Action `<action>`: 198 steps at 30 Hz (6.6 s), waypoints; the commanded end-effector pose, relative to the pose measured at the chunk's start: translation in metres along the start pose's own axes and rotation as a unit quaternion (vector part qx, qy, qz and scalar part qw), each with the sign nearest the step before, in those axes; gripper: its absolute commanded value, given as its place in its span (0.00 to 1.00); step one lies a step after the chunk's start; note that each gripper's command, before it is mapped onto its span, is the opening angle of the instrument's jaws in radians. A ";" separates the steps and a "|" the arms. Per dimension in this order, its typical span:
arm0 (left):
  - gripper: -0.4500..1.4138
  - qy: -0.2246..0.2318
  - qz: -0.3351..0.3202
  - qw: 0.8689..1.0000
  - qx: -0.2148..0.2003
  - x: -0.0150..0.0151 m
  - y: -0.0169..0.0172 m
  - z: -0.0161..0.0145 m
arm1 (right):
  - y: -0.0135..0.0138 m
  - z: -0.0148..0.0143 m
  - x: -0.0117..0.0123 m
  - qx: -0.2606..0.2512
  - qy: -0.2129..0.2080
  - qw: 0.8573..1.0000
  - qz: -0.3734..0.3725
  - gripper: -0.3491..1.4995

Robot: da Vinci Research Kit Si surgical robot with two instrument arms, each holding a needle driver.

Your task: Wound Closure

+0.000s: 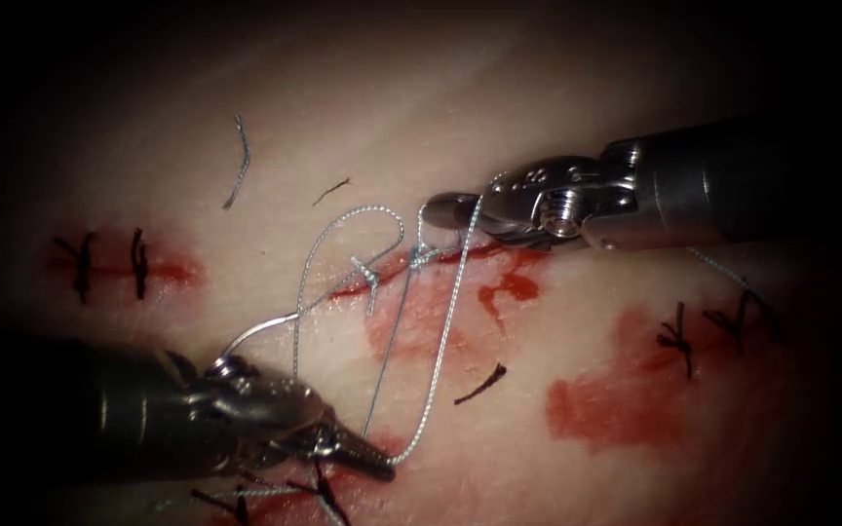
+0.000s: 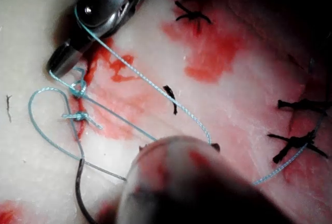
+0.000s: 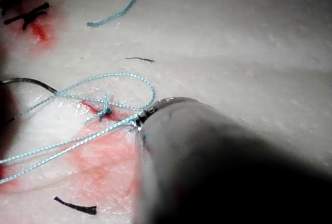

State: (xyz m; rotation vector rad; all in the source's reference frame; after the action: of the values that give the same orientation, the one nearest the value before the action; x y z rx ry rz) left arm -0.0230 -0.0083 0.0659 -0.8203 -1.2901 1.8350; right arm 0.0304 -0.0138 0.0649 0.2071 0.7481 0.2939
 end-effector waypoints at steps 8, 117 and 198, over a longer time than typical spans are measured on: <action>0.00 -0.016 -0.047 0.998 -0.034 -0.0023 -0.0001 0.0067 | 0.0025 0.0009 0.0003 -0.054 -0.045 0.917 -0.393 0.00; 0.00 0.432 0.019 0.899 -0.067 0.0152 -0.0068 -0.0074 | -0.0091 0.0012 0.0009 0.139 0.371 0.917 0.040 0.00; 0.00 0.373 0.013 0.910 0.181 0.0095 -0.0063 -0.0068 | -0.0062 0.0020 -0.0008 -0.188 0.343 0.867 0.308 0.30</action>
State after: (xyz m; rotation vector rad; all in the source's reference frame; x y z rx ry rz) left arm -0.0206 0.0047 0.0685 -1.1678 -0.4376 1.4706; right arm 0.0315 -0.0198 0.0649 -0.0496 1.2972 1.1562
